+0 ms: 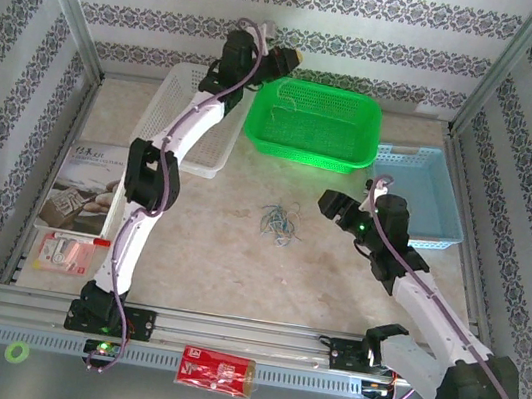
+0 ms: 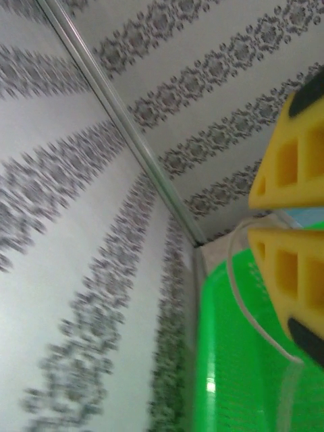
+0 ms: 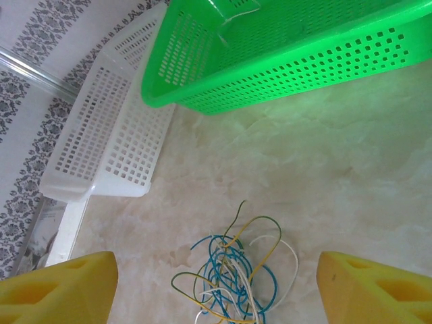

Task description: Untangle the cables

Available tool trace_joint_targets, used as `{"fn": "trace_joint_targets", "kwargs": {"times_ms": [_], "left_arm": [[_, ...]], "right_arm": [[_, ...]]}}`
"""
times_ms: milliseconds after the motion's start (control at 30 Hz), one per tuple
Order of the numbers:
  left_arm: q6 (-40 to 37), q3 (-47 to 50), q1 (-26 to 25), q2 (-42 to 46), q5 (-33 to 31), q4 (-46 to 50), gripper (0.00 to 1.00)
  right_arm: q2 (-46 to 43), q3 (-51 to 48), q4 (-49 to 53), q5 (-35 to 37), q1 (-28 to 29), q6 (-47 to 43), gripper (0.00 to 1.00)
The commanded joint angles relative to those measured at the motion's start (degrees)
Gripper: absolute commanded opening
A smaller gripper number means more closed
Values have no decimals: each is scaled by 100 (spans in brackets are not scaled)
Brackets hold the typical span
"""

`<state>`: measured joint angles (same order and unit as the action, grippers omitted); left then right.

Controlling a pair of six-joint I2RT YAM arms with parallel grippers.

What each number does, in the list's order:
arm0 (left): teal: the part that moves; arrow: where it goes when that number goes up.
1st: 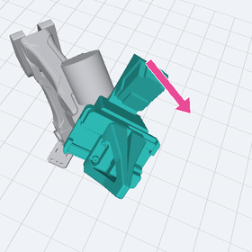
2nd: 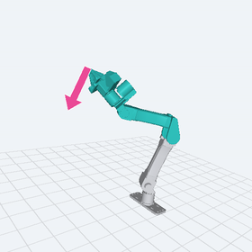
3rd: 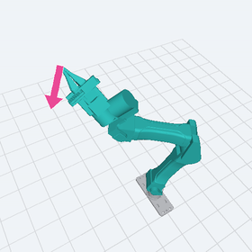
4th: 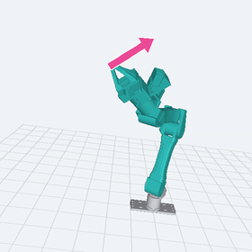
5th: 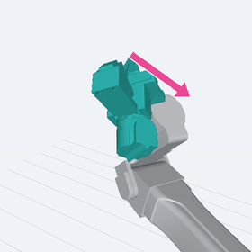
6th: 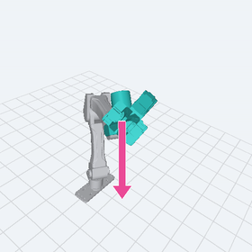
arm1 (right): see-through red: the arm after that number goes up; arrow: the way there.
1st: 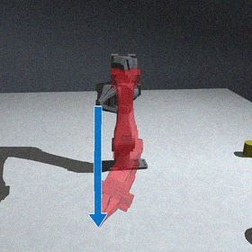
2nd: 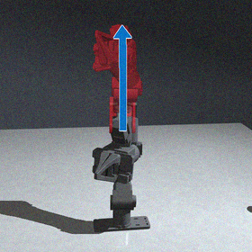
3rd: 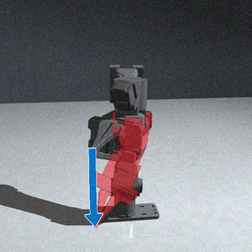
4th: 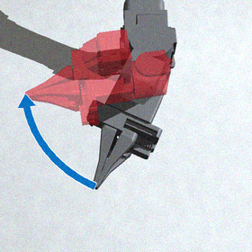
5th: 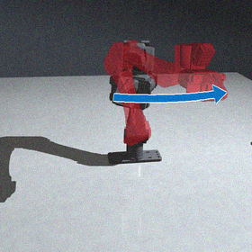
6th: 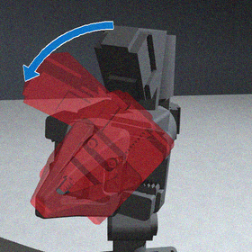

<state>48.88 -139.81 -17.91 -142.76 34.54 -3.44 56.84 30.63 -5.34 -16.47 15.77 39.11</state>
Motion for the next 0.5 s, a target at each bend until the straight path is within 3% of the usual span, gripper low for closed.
{"fn": "trace_joint_targets", "kwargs": {"times_ms": [0, 100, 200, 367, 467], "left_arm": [[-452, -381, -125, 79, 292, 487, 35], [-781, -385, -148, 211, 258, 870, 60], [-1067, -365, -155, 436, 246, 1268, 76], [-1354, -27, -170, 967, 389, 1629, 98], [-1479, 540, -217, 1468, 385, 1656, 100]], "right_arm": [[29, 248, -93, -190, -82, 86, 78], [3, 302, -64, -198, -91, 131, 77], [-27, 340, -11, -199, -90, 164, 77], [-68, 386, 133, -181, -84, 122, 76], [1, 439, 339, -189, -71, -69, 76]]}}
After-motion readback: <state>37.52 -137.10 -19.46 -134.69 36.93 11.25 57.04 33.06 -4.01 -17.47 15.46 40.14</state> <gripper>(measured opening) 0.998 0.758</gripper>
